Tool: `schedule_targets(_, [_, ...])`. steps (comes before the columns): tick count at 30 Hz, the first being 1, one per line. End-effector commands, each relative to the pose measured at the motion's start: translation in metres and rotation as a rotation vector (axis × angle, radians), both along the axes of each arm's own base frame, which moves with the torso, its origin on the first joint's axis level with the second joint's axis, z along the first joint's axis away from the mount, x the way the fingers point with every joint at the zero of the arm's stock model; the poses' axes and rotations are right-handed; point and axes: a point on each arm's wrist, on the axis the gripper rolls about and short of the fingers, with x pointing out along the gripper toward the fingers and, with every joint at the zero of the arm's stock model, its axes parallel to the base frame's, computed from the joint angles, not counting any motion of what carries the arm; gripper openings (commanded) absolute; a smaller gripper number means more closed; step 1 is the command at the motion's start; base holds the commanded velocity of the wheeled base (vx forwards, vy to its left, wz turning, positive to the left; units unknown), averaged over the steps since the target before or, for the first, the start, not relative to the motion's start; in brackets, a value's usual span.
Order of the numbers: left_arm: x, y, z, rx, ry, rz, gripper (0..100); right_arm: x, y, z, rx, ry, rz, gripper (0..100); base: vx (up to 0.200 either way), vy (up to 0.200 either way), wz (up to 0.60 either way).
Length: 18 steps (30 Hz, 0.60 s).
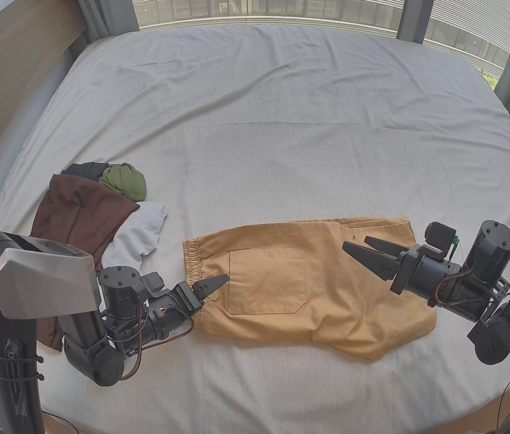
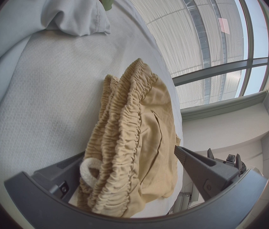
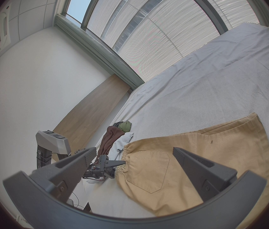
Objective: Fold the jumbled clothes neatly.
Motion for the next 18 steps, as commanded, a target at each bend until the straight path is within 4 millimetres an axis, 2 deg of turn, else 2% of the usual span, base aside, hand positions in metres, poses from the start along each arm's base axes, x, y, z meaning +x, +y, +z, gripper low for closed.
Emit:
schedule_targets(1, [0.001, -0.001, -0.001, -0.001, 0.001, 0.01, 100, 0.0, 0.0, 0.0, -0.001, 0.001, 0.001, 100, 0.0, 0.0, 0.0])
schedule_targets(2, [0.001, -0.001, -0.001, -0.001, 0.003, 0.011, 0, 0.0, 0.0, 0.0, -0.001, 0.002, 0.001, 100, 0.0, 0.0, 0.0])
schedule_targets(11, [0.001, 0.002, 0.003, -0.012, -0.001, 0.022, 0, 0.001, 0.0, -0.004, -0.009, 0.013, 0.0, 100, 0.0, 0.0, 0.0])
schedule_targets(18, [-0.006, 0.02, 0.031, -0.028, -0.054, 0.067, 0, 0.001, 0.0, -0.008, -0.015, 0.028, 0.0, 100, 0.0, 0.0, 0.0])
